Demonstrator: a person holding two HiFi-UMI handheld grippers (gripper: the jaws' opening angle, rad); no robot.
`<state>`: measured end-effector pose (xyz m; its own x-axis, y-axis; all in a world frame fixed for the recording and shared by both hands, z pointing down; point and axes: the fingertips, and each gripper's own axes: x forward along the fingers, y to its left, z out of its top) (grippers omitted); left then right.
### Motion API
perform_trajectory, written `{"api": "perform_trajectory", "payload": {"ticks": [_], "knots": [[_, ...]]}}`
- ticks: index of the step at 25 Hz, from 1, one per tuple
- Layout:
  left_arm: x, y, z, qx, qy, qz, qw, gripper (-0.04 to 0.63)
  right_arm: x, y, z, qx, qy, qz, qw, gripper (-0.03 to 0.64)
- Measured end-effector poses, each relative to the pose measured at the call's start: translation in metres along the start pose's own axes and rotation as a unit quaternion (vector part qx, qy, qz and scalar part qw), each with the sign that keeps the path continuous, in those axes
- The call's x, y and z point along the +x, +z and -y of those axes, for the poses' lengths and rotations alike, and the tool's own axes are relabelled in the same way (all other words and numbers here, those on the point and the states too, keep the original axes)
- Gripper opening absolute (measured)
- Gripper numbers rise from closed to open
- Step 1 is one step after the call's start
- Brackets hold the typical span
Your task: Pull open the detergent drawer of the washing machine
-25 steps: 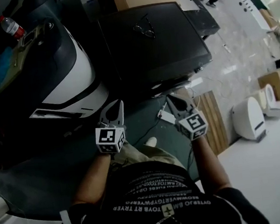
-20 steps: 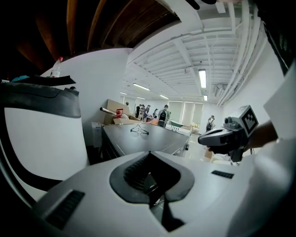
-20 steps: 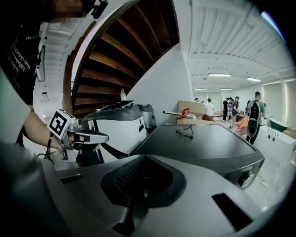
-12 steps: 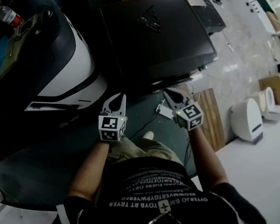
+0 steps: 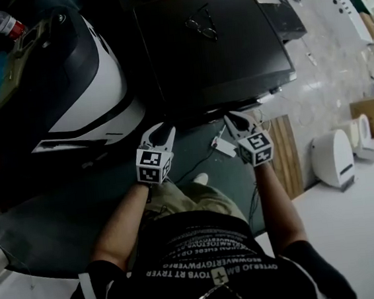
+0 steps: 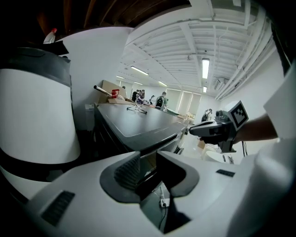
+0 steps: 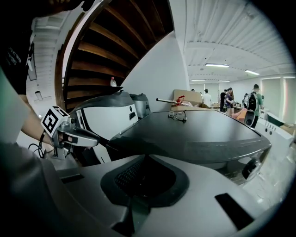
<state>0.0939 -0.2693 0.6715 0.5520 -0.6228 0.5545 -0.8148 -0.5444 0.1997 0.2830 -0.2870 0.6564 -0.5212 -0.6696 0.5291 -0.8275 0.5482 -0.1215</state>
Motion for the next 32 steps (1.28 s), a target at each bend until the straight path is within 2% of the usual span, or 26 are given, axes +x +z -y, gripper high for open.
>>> {"api": "perform_trajectory", "payload": {"ticks": [2,5,8,13,26,32], "knots": [[0.006,-0.004,-0.002,0.001,-0.001,-0.008,1.0000,0.097,0.006,-0.001,0.005,0.003,-0.002,-0.004,1.000,-0.002],[0.012,-0.008,-0.003,0.004,-0.003,-0.015,0.9999,0.101,0.017,-0.008,0.006,0.007,0.015,-0.020,1.000,0.102],[0.019,-0.012,-0.005,0.008,-0.004,-0.022,0.9997,0.104,0.026,-0.016,0.006,-0.006,0.024,-0.038,0.999,0.123],[0.029,-0.019,-0.012,0.009,-0.004,-0.039,0.9992,0.115,0.037,-0.021,0.013,-0.012,0.017,-0.050,0.999,0.130],[0.036,-0.024,-0.009,0.025,-0.007,-0.050,0.9984,0.124,0.057,-0.038,0.013,-0.006,0.018,-0.081,0.997,0.132],[0.038,-0.022,-0.013,0.011,0.009,-0.048,0.9988,0.120,0.059,-0.039,0.012,0.002,0.022,-0.078,0.997,0.132]]}}
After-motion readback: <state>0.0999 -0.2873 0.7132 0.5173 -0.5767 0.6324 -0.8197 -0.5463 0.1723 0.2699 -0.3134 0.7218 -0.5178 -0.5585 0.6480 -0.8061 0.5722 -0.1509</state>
